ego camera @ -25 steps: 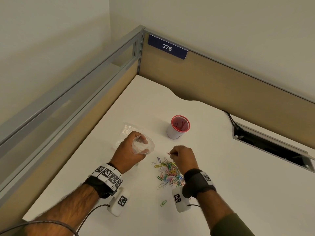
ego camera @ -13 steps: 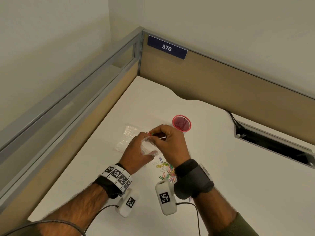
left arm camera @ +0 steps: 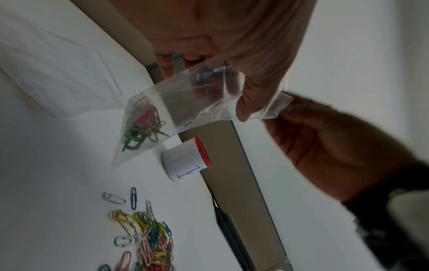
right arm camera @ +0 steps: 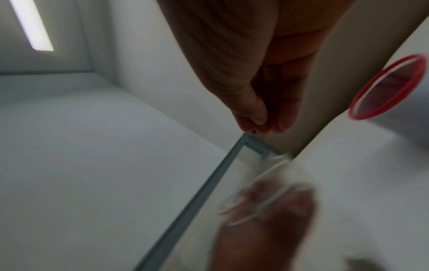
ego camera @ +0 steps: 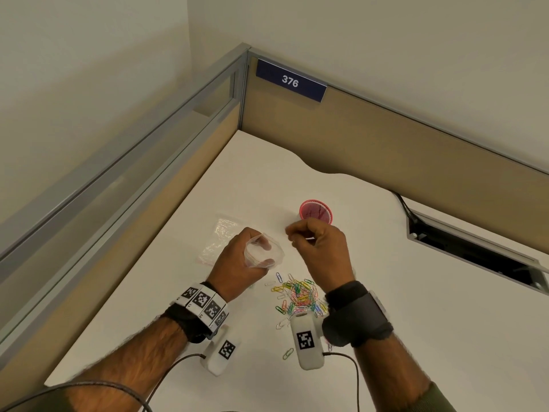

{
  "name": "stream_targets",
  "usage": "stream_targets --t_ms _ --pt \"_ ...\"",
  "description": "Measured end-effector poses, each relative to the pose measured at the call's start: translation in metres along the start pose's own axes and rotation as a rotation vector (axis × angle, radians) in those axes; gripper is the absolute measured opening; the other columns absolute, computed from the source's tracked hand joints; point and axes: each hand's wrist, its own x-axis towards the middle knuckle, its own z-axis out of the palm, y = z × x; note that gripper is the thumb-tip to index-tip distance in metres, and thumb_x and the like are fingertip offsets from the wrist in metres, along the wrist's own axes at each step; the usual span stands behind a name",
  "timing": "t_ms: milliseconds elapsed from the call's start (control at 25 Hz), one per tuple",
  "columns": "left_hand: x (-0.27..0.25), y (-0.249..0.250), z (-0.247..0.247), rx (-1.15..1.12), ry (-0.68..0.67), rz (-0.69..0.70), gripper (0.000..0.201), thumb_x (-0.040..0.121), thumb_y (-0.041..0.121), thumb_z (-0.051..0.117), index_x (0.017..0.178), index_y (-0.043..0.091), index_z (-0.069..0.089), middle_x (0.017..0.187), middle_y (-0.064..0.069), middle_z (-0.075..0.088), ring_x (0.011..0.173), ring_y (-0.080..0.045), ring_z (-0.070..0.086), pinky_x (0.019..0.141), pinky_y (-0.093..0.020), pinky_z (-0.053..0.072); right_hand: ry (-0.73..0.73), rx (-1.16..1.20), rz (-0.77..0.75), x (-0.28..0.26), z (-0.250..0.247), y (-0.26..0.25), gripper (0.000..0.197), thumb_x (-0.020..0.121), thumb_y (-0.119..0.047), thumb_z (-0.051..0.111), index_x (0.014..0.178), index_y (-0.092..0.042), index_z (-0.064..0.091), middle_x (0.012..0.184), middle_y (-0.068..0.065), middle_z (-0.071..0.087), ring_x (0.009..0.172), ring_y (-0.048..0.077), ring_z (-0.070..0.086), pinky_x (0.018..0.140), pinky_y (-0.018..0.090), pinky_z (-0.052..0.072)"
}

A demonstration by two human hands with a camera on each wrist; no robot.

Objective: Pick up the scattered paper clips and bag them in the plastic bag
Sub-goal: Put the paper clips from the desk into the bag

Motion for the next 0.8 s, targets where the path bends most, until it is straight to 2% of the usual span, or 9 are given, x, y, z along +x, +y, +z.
stream_targets --t_ms 80,160,240,320,360,480,560,680,800 --pt "-0.001 -0.004 -0.003 -0.016 0.007 -0.011 0.038 0.075 0.011 0.082 0.102 0.024 0.058 0.104 0.011 0.068 0.108 -0.01 0.062 0.094 -0.027 0.05 -0.047 -0.192 0.092 -0.004 -0.005 0.039 0.02 0.087 -0.002 0.061 0.097 -0.016 0.071 0.098 -0.001 0.07 0.083 0.007 0.063 0.08 0.013 0.051" --pt "-0.002 -0.007 -0.005 -0.026 0.013 -0.01 0.039 0.075 0.011 0.082 0.103 0.024 0.058 0.103 0.012 0.068 0.108 -0.01 0.062 0.093 -0.024 0.05 -0.219 -0.447 0.265 -0.016 -0.004 0.082 0.026 0.086 -0.007 0.063 0.109 -0.019 0.067 0.114 0.004 0.064 0.098 0.016 0.061 0.091 0.028 0.051" --pt "-0.003 -0.009 -0.006 -0.018 0.016 -0.014 0.04 0.076 0.011 0.082 0.104 0.024 0.057 0.104 0.013 0.067 0.109 -0.009 0.062 0.09 -0.016 0.048 -0.378 -0.626 0.387 -0.034 0.001 0.112 0.032 0.088 -0.014 0.062 0.119 -0.02 0.06 0.123 0.008 0.055 0.113 0.024 0.055 0.097 0.035 0.048" --pt "-0.003 -0.011 -0.003 -0.014 0.018 -0.02 0.04 0.076 0.01 0.082 0.104 0.024 0.057 0.104 0.013 0.067 0.108 -0.008 0.062 0.087 -0.009 0.046 -0.449 -0.698 0.397 -0.049 0.01 0.126 0.038 0.088 -0.019 0.059 0.126 -0.017 0.055 0.123 0.011 0.051 0.117 0.029 0.05 0.097 0.038 0.047" --pt "-0.003 -0.011 -0.002 -0.014 0.015 -0.019 0.04 0.076 0.01 0.082 0.103 0.023 0.057 0.104 0.012 0.067 0.108 -0.008 0.062 0.088 -0.009 0.046 -0.457 -0.686 0.391 -0.056 0.014 0.128 0.043 0.087 -0.023 0.061 0.128 -0.017 0.053 0.123 0.011 0.05 0.117 0.029 0.049 0.096 0.038 0.047" --pt "-0.004 -0.011 0.0 -0.023 0.006 -0.013 0.041 0.075 0.009 0.082 0.103 0.024 0.057 0.103 0.01 0.067 0.107 -0.008 0.061 0.096 -0.02 0.046 -0.429 -0.642 0.361 -0.067 0.025 0.128 0.064 0.079 -0.033 0.07 0.137 -0.025 0.043 0.126 0.005 0.045 0.12 0.027 0.043 0.093 0.038 0.047" --pt "-0.003 -0.009 -0.001 -0.027 -0.001 -0.016 0.041 0.075 0.01 0.082 0.103 0.025 0.056 0.104 0.009 0.067 0.108 -0.01 0.061 0.097 -0.022 0.045 -0.418 -0.671 0.333 -0.067 0.031 0.127 0.055 0.083 -0.03 0.067 0.134 -0.026 0.047 0.126 0.004 0.046 0.119 0.027 0.043 0.091 0.038 0.048" --pt "-0.003 -0.006 -0.003 -0.027 -0.001 -0.02 0.041 0.076 0.011 0.082 0.102 0.028 0.055 0.105 0.008 0.066 0.11 -0.011 0.061 0.097 -0.022 0.045 -0.403 -0.746 0.238 -0.061 0.037 0.124 0.025 0.093 -0.02 0.053 0.117 -0.018 0.06 0.114 0.007 0.053 0.109 0.028 0.053 0.084 0.035 0.05" --pt "-0.003 -0.006 -0.005 -0.025 0.005 -0.022 0.041 0.076 0.012 0.082 0.102 0.029 0.055 0.105 0.008 0.067 0.111 -0.011 0.061 0.098 -0.024 0.045 -0.403 -0.73 0.223 -0.057 0.038 0.121 0.021 0.095 -0.027 0.052 0.105 -0.012 0.064 0.103 0.01 0.059 0.096 0.029 0.059 0.077 0.032 0.046"
